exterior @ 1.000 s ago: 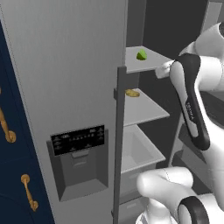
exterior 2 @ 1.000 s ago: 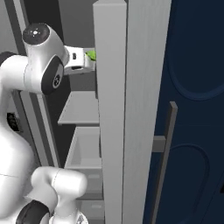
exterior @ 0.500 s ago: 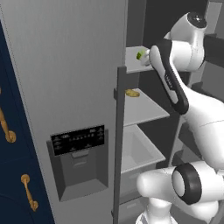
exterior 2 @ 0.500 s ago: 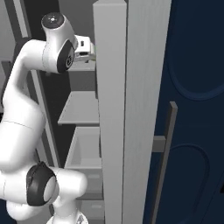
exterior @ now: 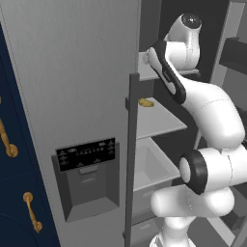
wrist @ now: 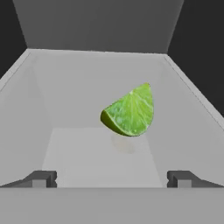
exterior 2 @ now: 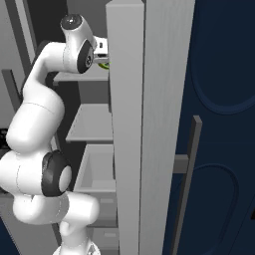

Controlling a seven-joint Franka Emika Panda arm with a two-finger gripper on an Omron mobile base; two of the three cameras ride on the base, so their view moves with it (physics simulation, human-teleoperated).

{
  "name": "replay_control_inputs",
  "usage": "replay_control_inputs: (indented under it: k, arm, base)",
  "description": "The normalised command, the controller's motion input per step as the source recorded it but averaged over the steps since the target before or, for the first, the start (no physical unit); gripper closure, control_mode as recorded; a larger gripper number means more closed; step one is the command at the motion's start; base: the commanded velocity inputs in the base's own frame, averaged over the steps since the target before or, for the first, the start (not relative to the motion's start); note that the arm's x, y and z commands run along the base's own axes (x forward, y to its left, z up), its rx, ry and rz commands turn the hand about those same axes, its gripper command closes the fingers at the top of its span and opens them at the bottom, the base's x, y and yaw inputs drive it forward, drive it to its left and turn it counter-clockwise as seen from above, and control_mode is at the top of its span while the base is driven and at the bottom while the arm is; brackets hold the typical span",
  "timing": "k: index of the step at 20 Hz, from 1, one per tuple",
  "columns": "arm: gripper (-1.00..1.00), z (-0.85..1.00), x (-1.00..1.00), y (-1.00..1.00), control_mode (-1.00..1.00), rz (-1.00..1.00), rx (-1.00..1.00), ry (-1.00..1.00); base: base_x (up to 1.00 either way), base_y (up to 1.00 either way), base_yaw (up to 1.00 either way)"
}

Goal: Grab a lemon wedge from the fridge and one ice cube from the ice bowl, and put them in the glass of lemonade.

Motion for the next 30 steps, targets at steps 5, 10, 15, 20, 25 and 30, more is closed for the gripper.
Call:
replay_control_inputs:
  k: [5,10,15,20,25,30]
  arm:
    - [-1.00,0.19,0.40,0.00,-1.00,0.00,0.04,0.14]
    - [-1.00,-0.01,0.41,0.00,-1.00,-0.01,0.00,0.23]
    - [-1.00,-0.05,0.33,0.00,-1.00,0.00,0.00,0.01]
    - [-1.00,-0.09,0.47,-0.03,-1.00,-0.06,0.00,0.00]
    - [-1.00,0.00,-0.12,-0.13,-1.00,-0.16,0.03,0.00]
    - [-1.00,-0.42,-0.02,0.02,-1.00,-0.09,0.00,0.04]
  base:
    - [0.00,0.00,0.00]
    - [0.00,0.00,0.00]
    - [0.00,0.00,0.00]
    - [0.00,0.00,0.00]
    - [0.00,0.00,0.00]
    - [0.00,0.00,0.00]
